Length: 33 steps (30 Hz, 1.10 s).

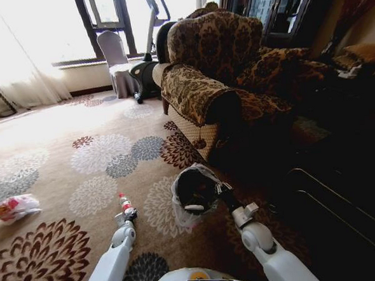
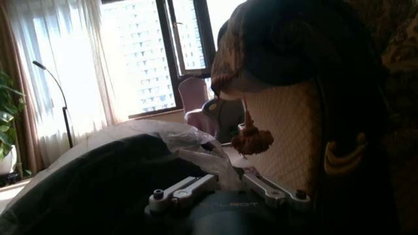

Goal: Pick up the trash from the ground and place it into the trash bin.

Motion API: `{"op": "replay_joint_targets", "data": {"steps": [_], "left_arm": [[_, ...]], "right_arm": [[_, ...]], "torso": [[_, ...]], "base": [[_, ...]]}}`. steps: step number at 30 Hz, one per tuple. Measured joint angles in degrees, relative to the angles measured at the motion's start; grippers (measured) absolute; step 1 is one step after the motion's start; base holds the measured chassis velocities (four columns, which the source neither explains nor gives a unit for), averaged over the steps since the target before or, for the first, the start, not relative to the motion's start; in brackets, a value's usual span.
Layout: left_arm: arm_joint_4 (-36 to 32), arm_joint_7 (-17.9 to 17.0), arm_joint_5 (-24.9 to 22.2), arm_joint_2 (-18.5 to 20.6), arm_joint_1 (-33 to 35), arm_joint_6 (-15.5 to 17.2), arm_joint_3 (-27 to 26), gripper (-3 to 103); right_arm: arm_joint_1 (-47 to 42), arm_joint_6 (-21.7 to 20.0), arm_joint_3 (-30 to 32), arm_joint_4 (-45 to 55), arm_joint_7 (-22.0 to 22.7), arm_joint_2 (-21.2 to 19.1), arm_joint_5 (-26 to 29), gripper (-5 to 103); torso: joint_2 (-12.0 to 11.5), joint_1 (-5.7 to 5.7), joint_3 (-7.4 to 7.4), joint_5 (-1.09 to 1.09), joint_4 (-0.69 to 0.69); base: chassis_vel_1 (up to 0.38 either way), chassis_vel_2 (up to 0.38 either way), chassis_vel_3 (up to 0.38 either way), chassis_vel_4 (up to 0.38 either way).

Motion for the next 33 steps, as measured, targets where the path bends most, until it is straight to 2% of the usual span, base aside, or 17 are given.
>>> {"op": "replay_joint_targets", "data": {"steps": [3,4,6,7,8,9,10,11,12,13,14,17,18,21,24,31,33], "left_arm": [[-4.6,0.0,-3.2,0.1,1.6,-1.6,-0.7,35],[-12.3,0.3,-8.3,0.5,4.3,-3.1,-1.9,34],[-15.6,0.4,-11.0,0.7,5.3,-3.1,-2.4,33],[-22.4,0.5,-17.1,1.2,7.4,-2.5,-3.3,33],[-25.9,0.4,-20.3,1.3,8.3,-1.8,-3.8,33],[-35.2,-0.6,-28.7,1.7,10.8,0.7,-5.8,33],[-38.9,-1.1,-32.5,1.8,11.9,2.0,-6.7,33],[-38.9,-1.1,-32.5,1.8,11.9,2.0,-6.7,33],[-45.6,-2.7,-40.3,1.8,13.7,4.3,-8.5,33],[-48.3,-3.4,-43.5,1.8,14.2,5.3,-9.1,33],[-56.4,-5.5,-52.9,1.7,15.5,7.5,-11.0,33],[-66.4,-10.3,-66.6,1.0,15.9,9.5,-11.7,33],[-66.4,-10.3,-66.6,1.0,15.9,9.5,-11.7,33],[-69.0,-14.0,-73.0,-0.7,15.9,10.7,-9.2,33],[-68.9,-15.0,-73.5,-2.9,16.6,12.0,-5.2,33],[-66.3,-15.2,-73.1,-3.7,14.7,11.5,-3.7,33],[-62.3,-15.3,-70.5,-4.4,12.8,10.4,-2.4,33]], "right_arm": [[1.5,0.0,-0.3,-1.0,0.0,0.0,0.4,0],[4.1,0.0,-0.9,-2.7,0.0,0.1,1.0,0],[5.6,0.0,-1.3,-3.7,0.0,0.1,1.4,0],[8.1,0.1,-2.2,-5.7,0.0,0.3,1.9,0],[9.3,0.2,-2.6,-6.7,0.0,0.3,2.2,0],[12.8,0.6,-3.9,-10.0,0.0,0.8,3.1,0],[14.7,0.9,-4.5,-11.8,0.0,1.1,3.6,0],[14.7,0.9,-4.5,-11.8,0.0,1.1,3.6,0],[17.7,1.4,-5.8,-14.7,0.0,1.6,4.2,0],[19.2,1.6,-6.6,-16.2,0.0,2.0,4.5,0],[23.6,2.2,-8.7,-19.7,0.0,2.9,5.3,0],[30.3,3.4,-12.4,-24.9,0.0,4.9,5.9,0],[30.3,3.4,-12.4,-24.9,0.0,4.9,5.9,0],[34.2,3.8,-15.6,-27.6,0.0,6.8,6.1,0],[35.9,4.2,-18.5,-27.5,0.0,7.4,6.7,0],[35.5,4.4,-20.0,-25.8,0.0,6.7,6.6,0],[34.8,4.4,-20.1,-24.4,0.0,6.6,6.4,0]], "torso": [[0.0,0.00,0.00,-0.01,-0.01],[0.0,0.00,0.00,0.00,-0.03],[0.0,0.00,0.00,0.00,-0.01],[0.0,0.00,0.00,0.02,0.02],[0.0,0.00,0.00,0.01,0.01],[0.0,0.00,0.00,0.02,0.00],[0.0,0.00,0.00,0.06,0.00],[0.0,0.00,0.00,0.06,0.00],[0.0,0.00,0.01,0.03,-0.01],[0.0,0.00,0.01,-0.01,0.00],[0.0,0.00,0.01,0.04,0.00],[0.0,0.00,0.00,0.00,0.02],[0.0,0.00,0.00,0.00,0.02],[0.0,0.01,0.00,0.00,0.02],[0.0,0.00,0.00,0.00,0.01],[0.0,0.00,0.00,0.00,-0.02],[0.0,0.00,0.00,0.00,0.01]], "base": [[0.000,0.000,0.000,0.000],[0.000,0.000,0.000,0.000],[0.000,0.000,0.000,0.000],[0.000,0.000,0.000,0.000],[0.000,0.000,0.000,0.000],[0.000,0.000,0.000,0.000],[0.000,0.000,0.000,0.000],[0.000,0.000,0.000,0.000],[0.000,0.000,0.000,0.000],[0.000,0.000,0.000,0.000],[0.000,0.000,0.000,0.000],[0.000,0.000,0.000,0.000],[0.000,0.000,0.000,0.000],[0.000,0.000,0.000,0.000],[0.000,0.000,0.000,0.000],[0.000,0.000,0.000,0.000],[0.000,0.000,0.000,0.000]]}}
